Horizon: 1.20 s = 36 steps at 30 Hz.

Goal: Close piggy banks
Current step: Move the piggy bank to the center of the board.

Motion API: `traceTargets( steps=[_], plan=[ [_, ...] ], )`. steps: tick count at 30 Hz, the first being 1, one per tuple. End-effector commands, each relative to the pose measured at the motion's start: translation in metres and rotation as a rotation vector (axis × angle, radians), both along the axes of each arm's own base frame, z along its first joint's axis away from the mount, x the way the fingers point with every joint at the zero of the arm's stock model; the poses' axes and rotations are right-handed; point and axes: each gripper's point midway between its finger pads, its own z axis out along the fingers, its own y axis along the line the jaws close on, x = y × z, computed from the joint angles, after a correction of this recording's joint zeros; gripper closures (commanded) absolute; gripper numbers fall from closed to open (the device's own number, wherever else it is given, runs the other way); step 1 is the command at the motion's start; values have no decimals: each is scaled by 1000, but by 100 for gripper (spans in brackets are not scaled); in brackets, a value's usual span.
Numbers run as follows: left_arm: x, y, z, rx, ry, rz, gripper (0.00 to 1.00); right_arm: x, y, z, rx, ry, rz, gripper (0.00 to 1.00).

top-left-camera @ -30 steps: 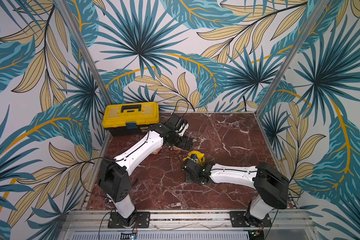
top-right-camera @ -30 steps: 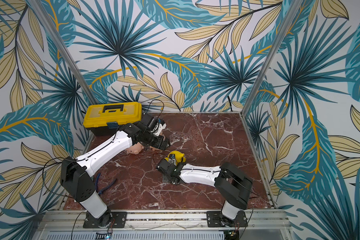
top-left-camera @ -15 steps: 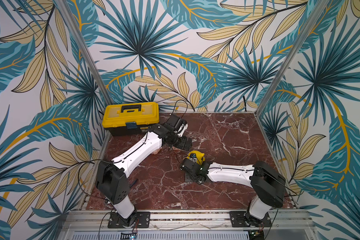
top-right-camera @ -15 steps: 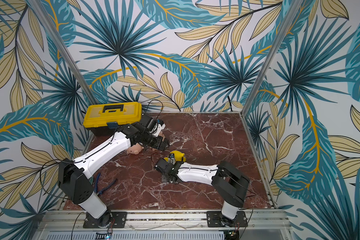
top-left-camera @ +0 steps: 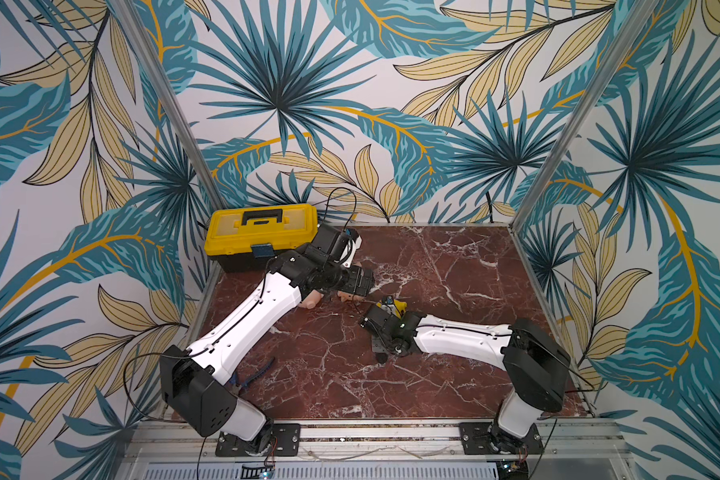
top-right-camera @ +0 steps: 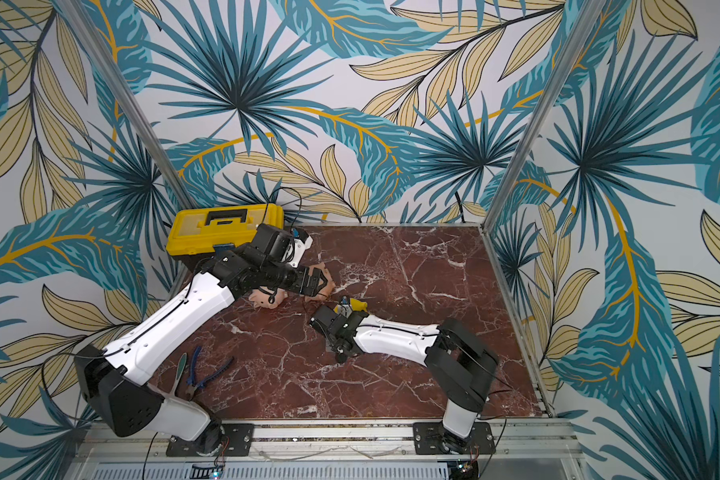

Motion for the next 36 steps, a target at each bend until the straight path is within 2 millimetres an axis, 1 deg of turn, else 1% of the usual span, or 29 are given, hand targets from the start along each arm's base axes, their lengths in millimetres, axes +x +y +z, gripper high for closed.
traceTargets(
  steps=[1,11,14,17,21,23,29,32,36],
  plan=[
    [-3,9,-5,11,2,29,0,11,-7,-4,-57,-8,4,82],
    [-6,15,-2,16,-14,41,1,35,-9,-13,-53,1,-21,82],
    [-6,15,-3,17,-13,40,0,42,-10,-12,-47,2,-27,82],
    [-6,16,-4,18,-10,41,0,45,-10,-6,-34,-5,-25,82],
    [-6,18,-6,24,-7,46,1,39,-6,4,10,13,-17,80],
    [-6,19,-7,25,-6,48,1,33,-3,8,45,30,-12,77],
    [-5,20,-12,29,7,50,1,11,2,23,90,39,11,72],
    [-4,20,-14,30,12,49,0,-2,5,25,106,54,23,72],
    [-4,19,-16,31,18,45,1,-16,8,21,109,64,35,72]
  ],
)
